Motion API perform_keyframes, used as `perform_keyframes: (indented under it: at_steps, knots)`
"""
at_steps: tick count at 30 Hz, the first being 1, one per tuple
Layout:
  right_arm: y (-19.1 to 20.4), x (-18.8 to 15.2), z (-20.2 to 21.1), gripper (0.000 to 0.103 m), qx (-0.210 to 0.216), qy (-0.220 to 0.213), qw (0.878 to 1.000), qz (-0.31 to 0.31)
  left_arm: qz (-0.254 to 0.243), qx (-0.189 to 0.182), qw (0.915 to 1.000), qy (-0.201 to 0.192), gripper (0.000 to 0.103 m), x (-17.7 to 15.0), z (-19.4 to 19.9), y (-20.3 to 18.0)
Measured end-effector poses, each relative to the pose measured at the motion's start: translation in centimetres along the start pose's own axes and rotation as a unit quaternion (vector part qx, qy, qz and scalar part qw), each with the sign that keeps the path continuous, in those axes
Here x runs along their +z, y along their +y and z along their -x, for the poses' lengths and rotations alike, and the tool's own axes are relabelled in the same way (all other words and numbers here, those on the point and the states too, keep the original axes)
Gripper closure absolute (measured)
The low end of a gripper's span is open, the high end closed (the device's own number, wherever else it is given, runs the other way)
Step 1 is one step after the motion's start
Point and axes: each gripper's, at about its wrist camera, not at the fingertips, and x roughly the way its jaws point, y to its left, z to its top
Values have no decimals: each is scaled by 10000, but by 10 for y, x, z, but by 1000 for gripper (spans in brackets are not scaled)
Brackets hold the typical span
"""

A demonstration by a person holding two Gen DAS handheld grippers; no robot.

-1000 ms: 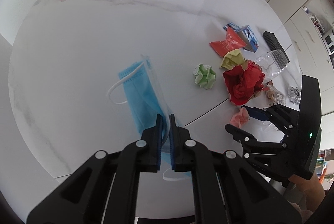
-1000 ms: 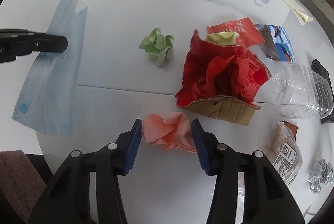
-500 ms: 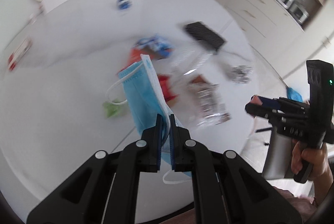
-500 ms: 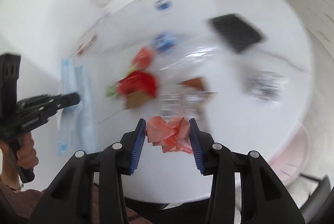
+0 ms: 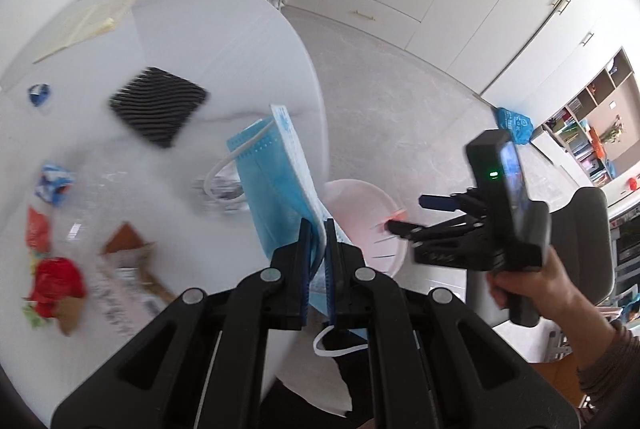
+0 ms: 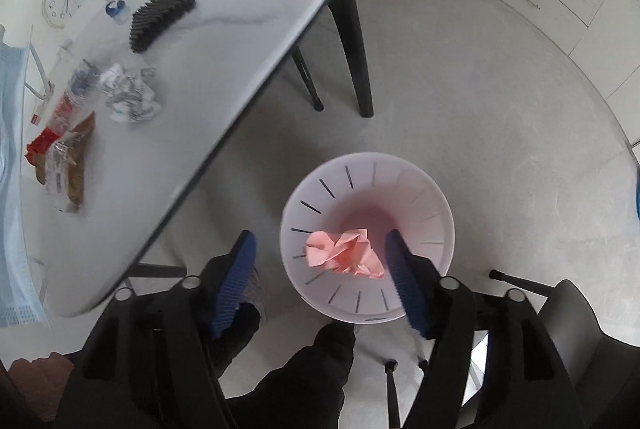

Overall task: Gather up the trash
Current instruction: 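Carry both items over the bin while the right gripper releases the pink paper, then open the left gripper to drop the blue mask into the bin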

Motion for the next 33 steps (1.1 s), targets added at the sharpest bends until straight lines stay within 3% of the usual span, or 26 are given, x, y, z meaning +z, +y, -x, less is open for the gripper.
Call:
perform_keyframes:
  at_steps: [4, 12, 14, 16, 18, 22, 28, 33]
  knots:
    - [-30, 0, 10, 11, -67, -40, 9999, 76, 171, -16, 9996, 222, 97, 11, -37, -37]
    - [-84, 6, 58, 2, -452, -438, 9979, 137, 479, -81, 9973, 551, 95, 18, -94, -77]
    - [-90, 7, 64, 2, -412, -511, 9978, 133, 513, -130, 9965, 648, 85, 18, -104, -82]
    - [-96, 8, 70, 2, -360, -585, 9975, 139, 604, -52, 9959, 672, 48, 19, -113, -85]
    - [-100, 10, 72, 2, -333, -610, 9975, 155, 667, 76, 9959, 602, 39, 20, -115, -87]
    - [-105, 14, 71, 2, -216, -575, 9980, 150, 808, 74, 9950, 583, 29, 22, -117, -91]
    - [-87, 30, 71, 2, -121, -564, 9975, 410, 1196, 326, 9920, 235, 22, 22, -88, -64]
    - [-38, 63, 74, 2, 199, -646, 9923, 1037, 1917, 863, 9772, -301, 13, 13, -33, -23]
